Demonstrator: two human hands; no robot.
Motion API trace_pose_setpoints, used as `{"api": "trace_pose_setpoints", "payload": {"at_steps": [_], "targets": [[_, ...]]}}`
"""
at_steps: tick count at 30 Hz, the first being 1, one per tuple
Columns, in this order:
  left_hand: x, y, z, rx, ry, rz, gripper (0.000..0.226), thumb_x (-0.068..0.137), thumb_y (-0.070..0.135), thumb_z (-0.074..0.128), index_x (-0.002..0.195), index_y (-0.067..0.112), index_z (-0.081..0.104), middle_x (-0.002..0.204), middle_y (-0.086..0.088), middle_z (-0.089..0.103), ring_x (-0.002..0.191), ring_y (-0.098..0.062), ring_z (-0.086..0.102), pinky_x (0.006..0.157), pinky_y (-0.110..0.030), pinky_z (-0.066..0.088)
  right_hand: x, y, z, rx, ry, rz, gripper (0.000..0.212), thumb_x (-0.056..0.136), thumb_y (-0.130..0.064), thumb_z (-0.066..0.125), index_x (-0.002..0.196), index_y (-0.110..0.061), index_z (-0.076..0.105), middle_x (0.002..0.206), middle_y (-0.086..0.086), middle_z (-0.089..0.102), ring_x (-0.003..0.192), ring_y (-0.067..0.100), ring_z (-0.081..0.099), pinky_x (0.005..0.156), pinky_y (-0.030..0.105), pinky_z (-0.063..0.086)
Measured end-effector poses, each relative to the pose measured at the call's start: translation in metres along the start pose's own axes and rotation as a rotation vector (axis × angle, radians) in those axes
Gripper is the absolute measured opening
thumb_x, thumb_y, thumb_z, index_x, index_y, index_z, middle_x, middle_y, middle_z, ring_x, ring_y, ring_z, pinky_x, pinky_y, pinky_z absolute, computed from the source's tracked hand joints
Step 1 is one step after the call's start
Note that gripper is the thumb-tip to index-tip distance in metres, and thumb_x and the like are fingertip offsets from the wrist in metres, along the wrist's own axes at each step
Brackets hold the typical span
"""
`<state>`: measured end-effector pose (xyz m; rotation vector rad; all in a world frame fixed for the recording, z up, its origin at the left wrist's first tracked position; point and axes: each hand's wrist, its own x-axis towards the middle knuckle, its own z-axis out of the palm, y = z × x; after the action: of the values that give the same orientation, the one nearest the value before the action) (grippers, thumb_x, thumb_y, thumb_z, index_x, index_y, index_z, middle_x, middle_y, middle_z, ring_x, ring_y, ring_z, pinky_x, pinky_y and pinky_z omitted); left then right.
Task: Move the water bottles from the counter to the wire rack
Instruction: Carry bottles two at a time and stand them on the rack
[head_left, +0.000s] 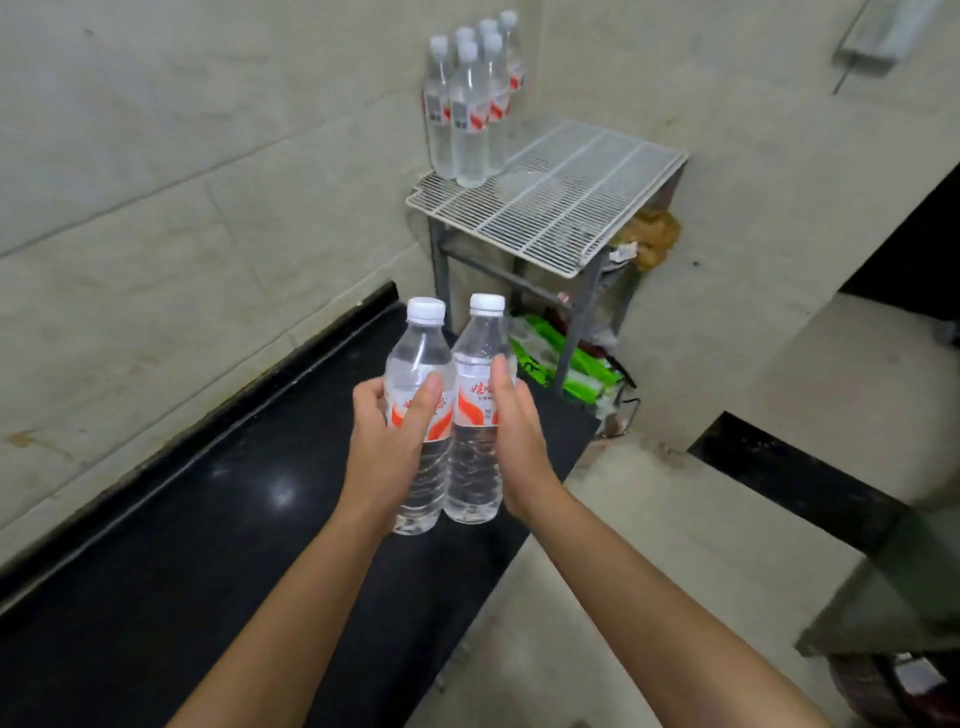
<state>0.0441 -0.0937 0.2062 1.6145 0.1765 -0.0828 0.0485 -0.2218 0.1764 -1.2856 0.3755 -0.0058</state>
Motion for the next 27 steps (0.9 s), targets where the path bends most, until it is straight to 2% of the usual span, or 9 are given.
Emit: {"api": "trace_pose_setpoints", "payload": {"at_steps": [2,4,9,11,13,17,20,24,27], "targets": [[0.007,0.019,0.054,-0.034,0.007,0.068,0.059,0.079,0.060,0.069,0.123,0.023,0.053,0.111,0.002,0.072,0.094,-0.008,0.074,0.080,-0.033,0.057,0.020,-0.034,-0.042,0.002,-0.026,-0.033,0.068,0.076,-0.081,0.057,0.121,-0.030,0.063,0.113,-0.004,0.076,0.108,0.016,0.072,0.104,0.050,0.051],[0.016,0.034,0.104,-0.050,-0.001,0.117,0.060,0.080,0.065,0.070,0.123,0.026,0.057,0.113,0.004,0.074,0.100,-0.012,0.073,0.087,-0.040,0.058,0.038,-0.066,-0.082,-0.005,-0.011,-0.087,0.066,0.080,-0.080,0.055,0.124,-0.032,0.061,0.117,-0.006,0.074,0.110,0.013,0.071,0.105,0.048,0.051],[0.041,0.069,0.207,-0.077,-0.030,0.217,0.056,0.081,0.065,0.063,0.124,0.029,0.058,0.115,0.005,0.072,0.105,-0.011,0.071,0.093,-0.045,0.058,0.076,-0.129,-0.160,0.011,0.017,-0.256,0.049,0.094,-0.062,0.051,0.128,-0.028,0.060,0.118,-0.007,0.074,0.110,0.009,0.070,0.096,0.036,0.054],[0.054,0.081,0.235,-0.074,-0.047,0.257,0.058,0.083,0.064,0.064,0.127,0.027,0.057,0.118,0.004,0.072,0.108,-0.012,0.070,0.095,-0.046,0.057,0.096,-0.146,-0.181,0.015,0.006,-0.295,0.047,0.095,-0.061,0.053,0.128,-0.028,0.059,0.120,-0.005,0.074,0.113,0.013,0.070,0.098,0.040,0.054],[0.075,0.090,0.258,-0.078,-0.050,0.288,0.064,0.080,0.067,0.064,0.130,0.027,0.056,0.122,0.004,0.070,0.112,-0.013,0.069,0.098,-0.048,0.055,0.123,-0.163,-0.194,0.027,-0.015,-0.328,0.049,0.096,-0.059,0.050,0.132,-0.027,0.056,0.125,-0.001,0.072,0.117,0.017,0.069,0.102,0.046,0.052],[0.132,0.106,0.294,-0.089,-0.050,0.322,0.069,0.077,0.073,0.065,0.130,0.029,0.055,0.124,0.004,0.069,0.115,-0.014,0.067,0.101,-0.051,0.053,0.186,-0.189,-0.206,0.065,-0.059,-0.400,0.046,0.098,-0.049,0.048,0.137,-0.024,0.053,0.131,0.002,0.069,0.121,0.019,0.066,0.102,0.042,0.053],[0.187,0.113,0.318,-0.130,-0.069,0.356,0.063,0.082,0.066,0.064,0.133,0.029,0.054,0.126,0.006,0.069,0.117,-0.012,0.067,0.101,-0.048,0.053,0.243,-0.204,-0.209,0.057,-0.075,-0.419,0.051,0.099,-0.047,0.052,0.140,-0.017,0.052,0.133,0.008,0.068,0.123,0.025,0.065,0.106,0.051,0.050],[0.264,0.131,0.348,-0.219,-0.111,0.391,0.060,0.088,0.055,0.064,0.137,0.023,0.051,0.130,0.000,0.067,0.121,-0.018,0.065,0.102,-0.048,0.052,0.321,-0.239,-0.210,0.040,-0.071,-0.403,0.047,0.096,-0.041,0.058,0.137,-0.018,0.055,0.129,0.008,0.070,0.119,0.026,0.068,0.102,0.047,0.054],[0.313,0.148,0.369,-0.245,-0.074,0.401,0.058,0.088,0.051,0.063,0.137,0.022,0.050,0.130,-0.001,0.066,0.120,-0.016,0.065,0.100,-0.043,0.055,0.373,-0.268,-0.208,-0.014,-0.076,-0.403,0.050,0.092,-0.044,0.065,0.133,-0.016,0.058,0.124,0.010,0.072,0.114,0.028,0.071,0.099,0.052,0.055]]}}
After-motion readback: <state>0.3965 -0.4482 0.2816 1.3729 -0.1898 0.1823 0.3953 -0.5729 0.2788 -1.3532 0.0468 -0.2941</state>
